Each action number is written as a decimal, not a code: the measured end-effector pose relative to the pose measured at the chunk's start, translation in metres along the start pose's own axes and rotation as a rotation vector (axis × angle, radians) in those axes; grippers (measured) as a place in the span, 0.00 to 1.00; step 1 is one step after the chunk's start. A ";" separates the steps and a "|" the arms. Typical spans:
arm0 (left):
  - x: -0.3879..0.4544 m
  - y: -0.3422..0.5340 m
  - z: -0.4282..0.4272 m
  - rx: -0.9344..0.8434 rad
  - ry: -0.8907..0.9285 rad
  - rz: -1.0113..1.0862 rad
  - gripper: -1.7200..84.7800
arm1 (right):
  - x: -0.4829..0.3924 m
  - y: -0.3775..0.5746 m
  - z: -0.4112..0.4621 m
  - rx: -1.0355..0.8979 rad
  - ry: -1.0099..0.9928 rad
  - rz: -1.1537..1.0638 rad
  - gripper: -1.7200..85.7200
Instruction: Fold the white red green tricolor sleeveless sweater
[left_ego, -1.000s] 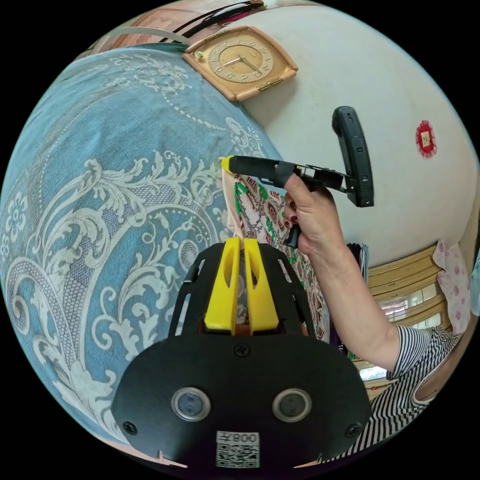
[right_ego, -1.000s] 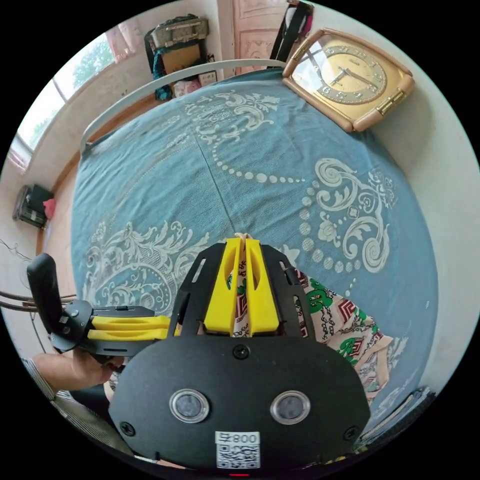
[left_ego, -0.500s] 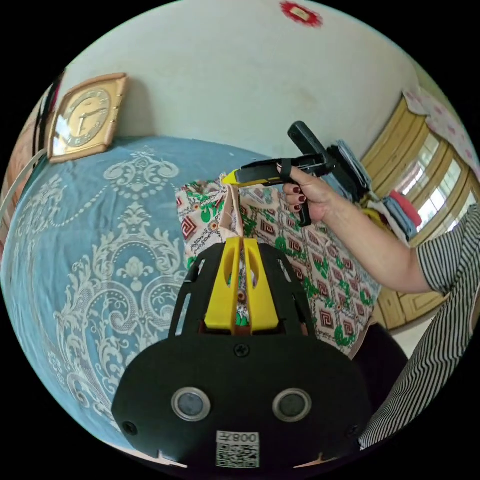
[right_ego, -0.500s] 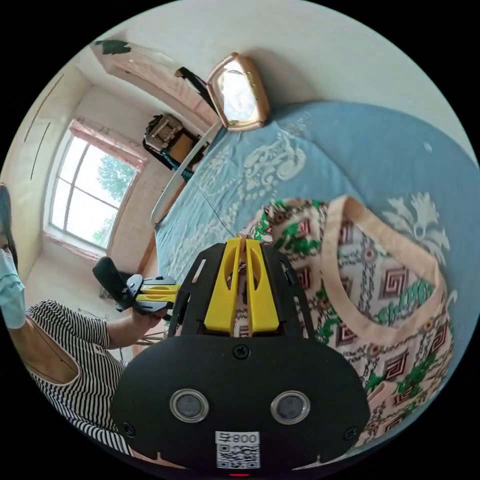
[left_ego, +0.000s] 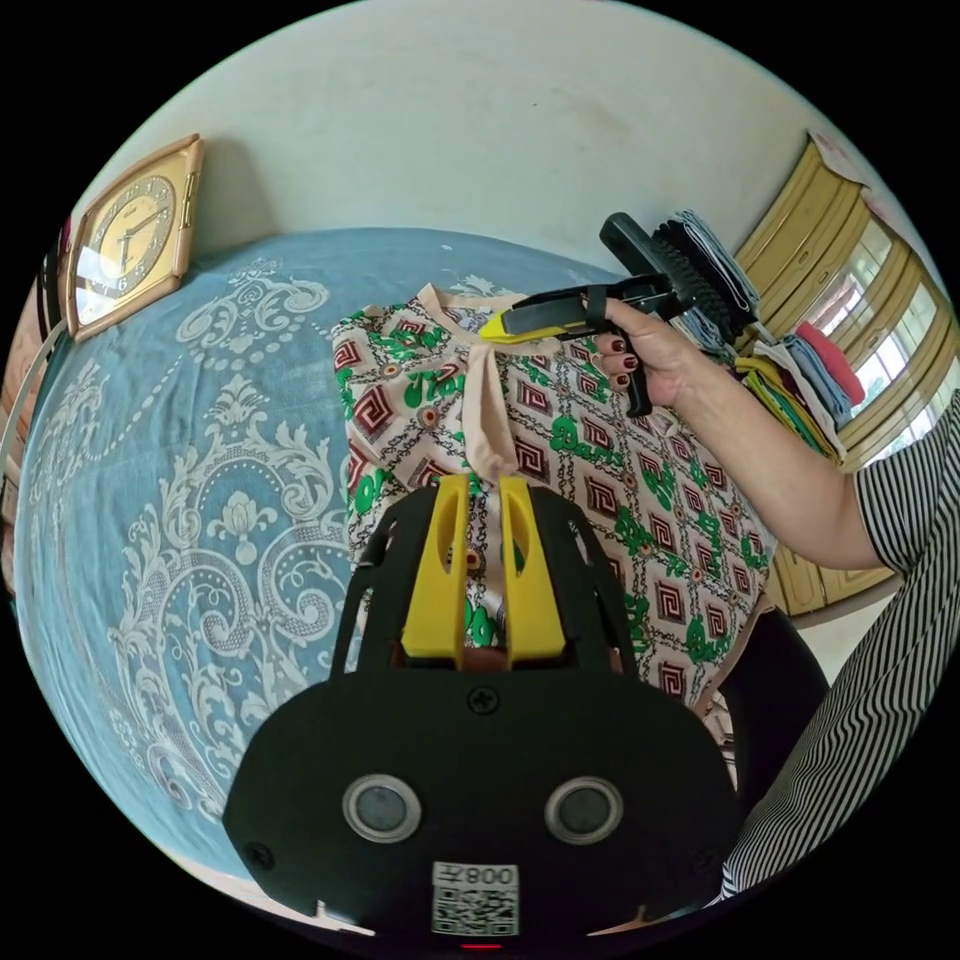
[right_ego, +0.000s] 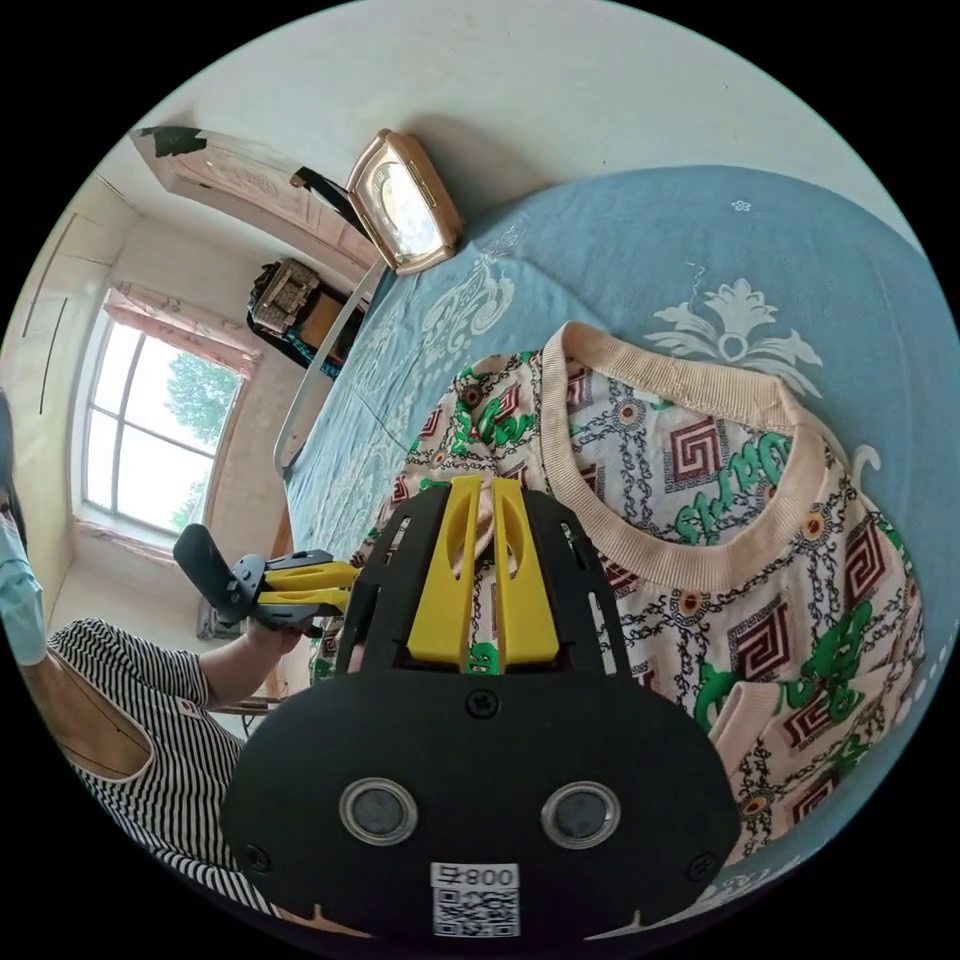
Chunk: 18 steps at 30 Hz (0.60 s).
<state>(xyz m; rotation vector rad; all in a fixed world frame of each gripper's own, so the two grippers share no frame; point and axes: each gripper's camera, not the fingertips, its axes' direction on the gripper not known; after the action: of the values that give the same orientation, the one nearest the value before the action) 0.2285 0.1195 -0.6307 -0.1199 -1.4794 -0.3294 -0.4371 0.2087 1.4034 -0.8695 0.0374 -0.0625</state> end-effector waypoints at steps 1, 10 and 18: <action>0.000 0.000 -0.001 0.007 -0.008 -0.007 0.09 | 0.001 0.001 -0.002 0.001 0.015 0.002 0.05; 0.001 -0.001 0.009 -0.017 -0.039 -0.060 0.08 | -0.036 -0.037 0.041 -0.058 0.005 -0.170 0.04; -0.001 0.003 0.010 -0.029 -0.097 -0.105 0.06 | -0.053 -0.063 0.091 -0.154 0.098 -0.234 0.02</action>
<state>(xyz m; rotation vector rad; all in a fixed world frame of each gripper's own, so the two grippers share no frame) 0.2201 0.1255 -0.6308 -0.0825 -1.5809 -0.4352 -0.4876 0.2415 1.5111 -1.0220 0.0322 -0.3245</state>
